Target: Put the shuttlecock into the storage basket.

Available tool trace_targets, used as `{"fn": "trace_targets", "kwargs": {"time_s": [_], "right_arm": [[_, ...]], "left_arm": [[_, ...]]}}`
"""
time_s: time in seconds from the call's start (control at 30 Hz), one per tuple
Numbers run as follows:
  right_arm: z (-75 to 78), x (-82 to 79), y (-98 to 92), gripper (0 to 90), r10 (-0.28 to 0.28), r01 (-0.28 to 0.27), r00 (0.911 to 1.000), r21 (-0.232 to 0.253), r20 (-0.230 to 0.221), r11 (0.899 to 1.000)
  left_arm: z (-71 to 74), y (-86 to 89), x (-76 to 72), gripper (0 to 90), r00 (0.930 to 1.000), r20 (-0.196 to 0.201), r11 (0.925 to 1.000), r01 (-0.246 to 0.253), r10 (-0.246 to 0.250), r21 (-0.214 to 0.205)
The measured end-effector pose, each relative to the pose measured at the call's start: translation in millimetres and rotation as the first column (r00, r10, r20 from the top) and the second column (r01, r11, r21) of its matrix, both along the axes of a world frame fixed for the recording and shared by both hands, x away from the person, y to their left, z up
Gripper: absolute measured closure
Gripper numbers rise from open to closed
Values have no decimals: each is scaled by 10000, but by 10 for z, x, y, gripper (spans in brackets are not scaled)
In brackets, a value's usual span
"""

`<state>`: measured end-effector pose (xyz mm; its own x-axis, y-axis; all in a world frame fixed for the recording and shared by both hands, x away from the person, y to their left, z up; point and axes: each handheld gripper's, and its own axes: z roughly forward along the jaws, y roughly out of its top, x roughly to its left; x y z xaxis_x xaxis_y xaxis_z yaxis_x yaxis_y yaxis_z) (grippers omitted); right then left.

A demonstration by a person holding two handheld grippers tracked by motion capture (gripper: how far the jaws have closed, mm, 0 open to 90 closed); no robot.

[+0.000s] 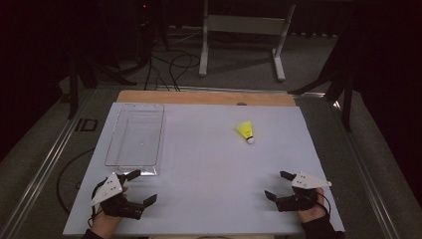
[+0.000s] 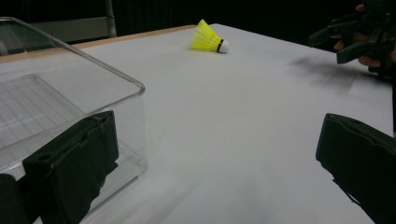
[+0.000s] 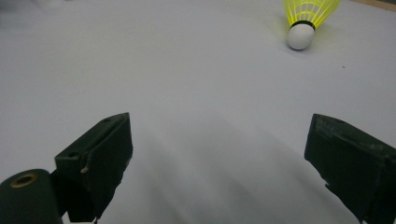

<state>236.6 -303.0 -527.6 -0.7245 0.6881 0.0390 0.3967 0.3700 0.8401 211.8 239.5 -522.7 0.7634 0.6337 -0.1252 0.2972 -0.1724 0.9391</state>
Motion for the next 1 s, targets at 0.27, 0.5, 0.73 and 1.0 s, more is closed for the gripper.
{"fn": "trace_targets", "kwargs": {"time_s": [0.27,0.5,0.73,1.0], "right_arm": [[22,-9,15,75,64,-64,10000,-50,25,10000],[51,-23,51,74,220,-219,9997,-89,120,9997],[37,-12,43,75,158,-159,9998,-51,-112,9999],[64,9,48,74,-79,75,9993,-108,-353,9999]], "left_arm": [[1,-6,-2,0,10000,21,10000,56,-56,1],[0,-7,-3,0,10000,36,10000,91,-91,25],[-3,-11,-1,0,10000,0,10000,92,-92,29],[-3,-9,1,0,10000,11,10000,66,-66,26]]}}
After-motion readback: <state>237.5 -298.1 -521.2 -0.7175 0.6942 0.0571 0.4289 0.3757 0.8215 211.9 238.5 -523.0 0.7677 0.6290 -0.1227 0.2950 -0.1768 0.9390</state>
